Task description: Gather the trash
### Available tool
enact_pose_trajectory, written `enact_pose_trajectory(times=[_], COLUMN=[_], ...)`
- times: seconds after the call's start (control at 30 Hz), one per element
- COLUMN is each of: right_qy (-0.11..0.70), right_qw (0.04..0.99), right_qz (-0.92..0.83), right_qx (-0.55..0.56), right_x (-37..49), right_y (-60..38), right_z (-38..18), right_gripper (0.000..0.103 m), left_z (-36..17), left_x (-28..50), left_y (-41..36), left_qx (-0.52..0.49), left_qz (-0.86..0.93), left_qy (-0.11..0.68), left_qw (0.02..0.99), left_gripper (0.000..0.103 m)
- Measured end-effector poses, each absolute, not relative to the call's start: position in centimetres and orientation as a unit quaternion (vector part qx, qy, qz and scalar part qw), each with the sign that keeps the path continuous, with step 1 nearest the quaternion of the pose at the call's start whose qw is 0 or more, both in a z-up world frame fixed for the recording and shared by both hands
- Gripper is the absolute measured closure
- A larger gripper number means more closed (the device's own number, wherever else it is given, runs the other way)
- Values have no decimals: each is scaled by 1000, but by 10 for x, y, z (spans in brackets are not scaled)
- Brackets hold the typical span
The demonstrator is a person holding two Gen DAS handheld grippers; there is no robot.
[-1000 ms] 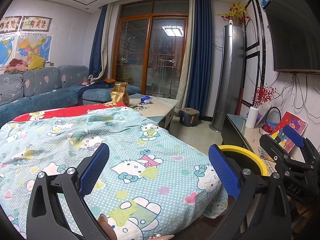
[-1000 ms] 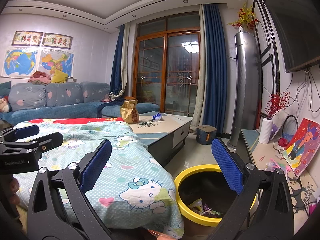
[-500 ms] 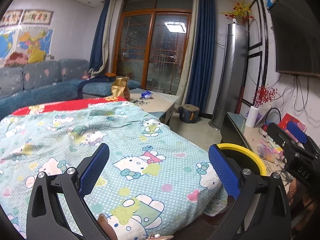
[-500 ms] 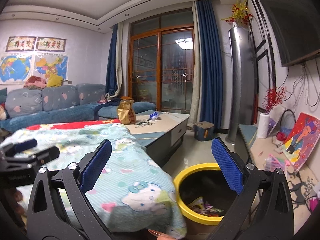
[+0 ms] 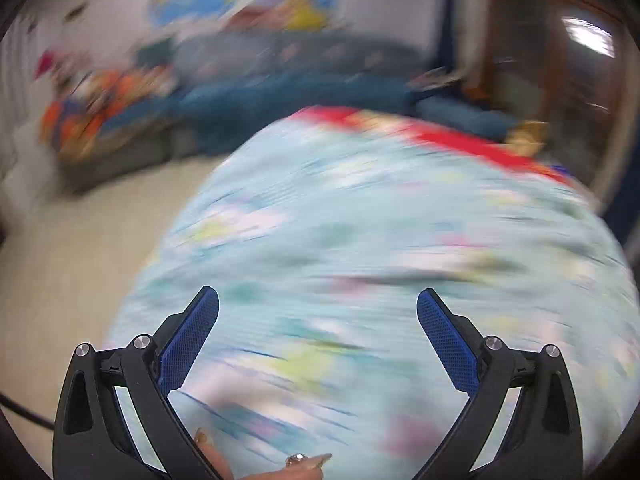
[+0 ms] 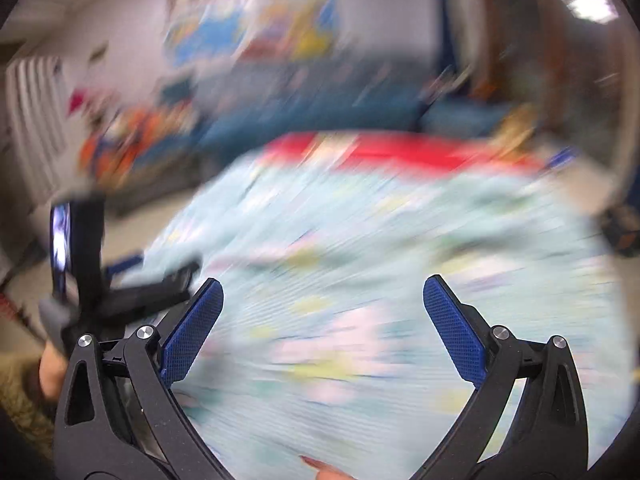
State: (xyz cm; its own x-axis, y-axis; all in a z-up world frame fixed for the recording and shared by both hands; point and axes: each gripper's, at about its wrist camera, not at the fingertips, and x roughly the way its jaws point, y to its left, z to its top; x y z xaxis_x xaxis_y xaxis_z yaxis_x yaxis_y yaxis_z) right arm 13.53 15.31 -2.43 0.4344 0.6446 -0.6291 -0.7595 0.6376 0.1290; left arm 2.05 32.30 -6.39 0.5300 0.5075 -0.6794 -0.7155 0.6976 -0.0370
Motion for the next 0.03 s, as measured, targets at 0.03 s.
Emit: enact_pose_trajectory(times=[0.03], right_qy=[360], right_qw=[825], right_qz=[423], right_qx=[-105], right_x=[140], right_y=[184], right_z=[-41], right_gripper=[11], left_z=[-78], left_x=[20], left_y=[352], left_qx=[-179], left_qz=[372], left_qy=[354], left_qw=[839], left_gripper=[6])
